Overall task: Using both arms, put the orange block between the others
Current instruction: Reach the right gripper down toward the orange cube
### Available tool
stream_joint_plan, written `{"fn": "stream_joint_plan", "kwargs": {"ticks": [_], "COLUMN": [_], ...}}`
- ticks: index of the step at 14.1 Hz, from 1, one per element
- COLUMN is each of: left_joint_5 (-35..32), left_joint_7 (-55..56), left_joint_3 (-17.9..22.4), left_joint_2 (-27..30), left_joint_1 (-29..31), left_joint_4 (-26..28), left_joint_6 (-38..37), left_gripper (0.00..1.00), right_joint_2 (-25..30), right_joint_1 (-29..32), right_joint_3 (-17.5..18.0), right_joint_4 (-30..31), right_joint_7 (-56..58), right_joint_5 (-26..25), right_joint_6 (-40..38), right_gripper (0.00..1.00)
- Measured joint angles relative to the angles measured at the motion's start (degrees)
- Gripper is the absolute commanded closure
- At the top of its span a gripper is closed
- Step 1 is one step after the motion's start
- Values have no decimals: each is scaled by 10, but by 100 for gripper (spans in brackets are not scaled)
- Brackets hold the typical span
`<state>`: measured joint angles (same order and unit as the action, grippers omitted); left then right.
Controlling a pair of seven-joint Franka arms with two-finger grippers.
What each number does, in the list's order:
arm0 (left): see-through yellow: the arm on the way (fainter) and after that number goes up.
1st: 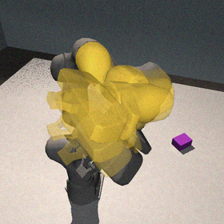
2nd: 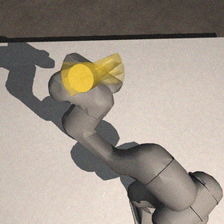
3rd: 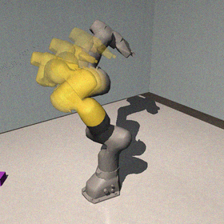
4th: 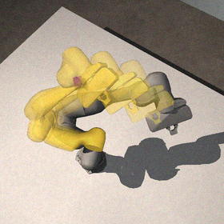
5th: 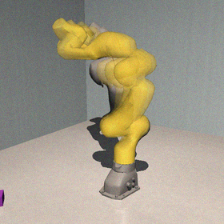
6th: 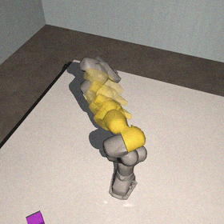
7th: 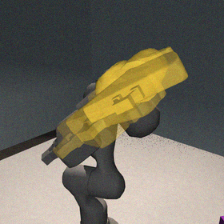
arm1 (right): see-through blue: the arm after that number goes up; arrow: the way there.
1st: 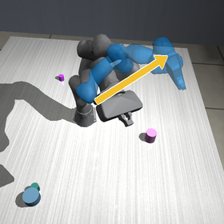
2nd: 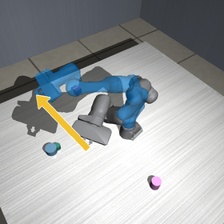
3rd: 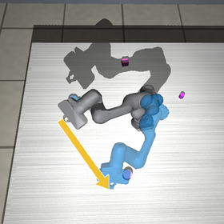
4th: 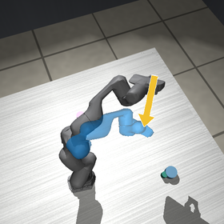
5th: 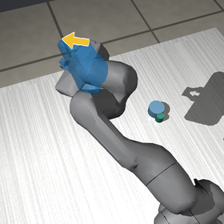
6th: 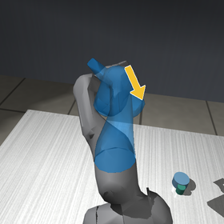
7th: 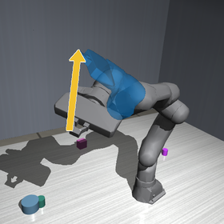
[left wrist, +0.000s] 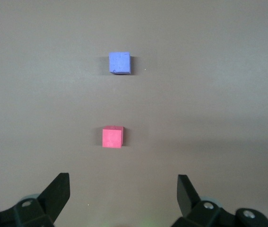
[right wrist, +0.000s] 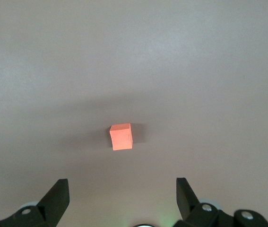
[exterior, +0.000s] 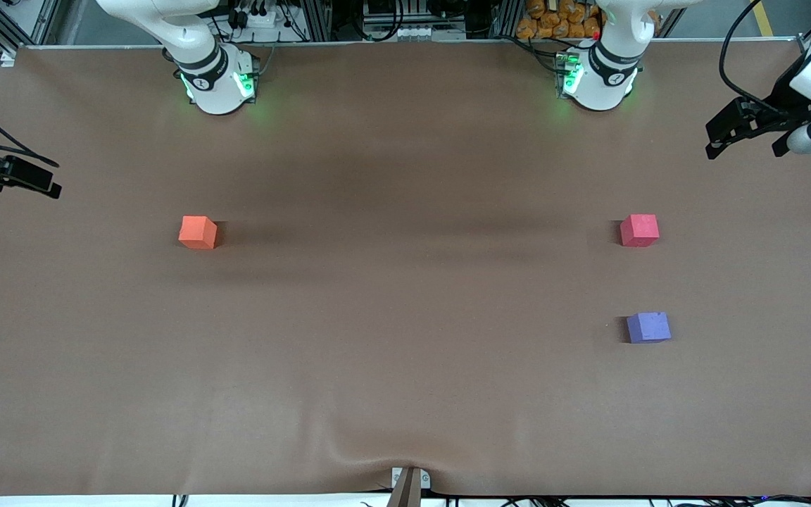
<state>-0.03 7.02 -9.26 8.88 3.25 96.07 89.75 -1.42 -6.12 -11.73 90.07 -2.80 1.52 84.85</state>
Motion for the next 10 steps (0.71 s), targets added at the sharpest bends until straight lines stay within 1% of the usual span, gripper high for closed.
{"fn": "stream_joint_plan", "kwargs": {"ticks": [7, 8, 10], "left_joint_5": [1, 3, 5], "left_joint_7": [0, 0, 0], "left_joint_3": [0, 0, 0], "left_joint_2": [0, -1, -2], "left_joint_1": [0, 0, -1], "left_joint_4": [-1, 0, 2], "left_joint_6": [-6, -8, -10], "left_gripper": [0, 0, 0], "right_joint_2": [-7, -11, -29], "right_joint_1": [0, 0, 0], "right_joint_3": [0, 0, 1], "right_joint_4": [5, 17, 64], "right_joint_7": [-1, -1, -1], "right_joint_5": [0, 0, 0], "right_joint_6": [-9, -9, 3], "right_gripper": [0, 0, 0]}}
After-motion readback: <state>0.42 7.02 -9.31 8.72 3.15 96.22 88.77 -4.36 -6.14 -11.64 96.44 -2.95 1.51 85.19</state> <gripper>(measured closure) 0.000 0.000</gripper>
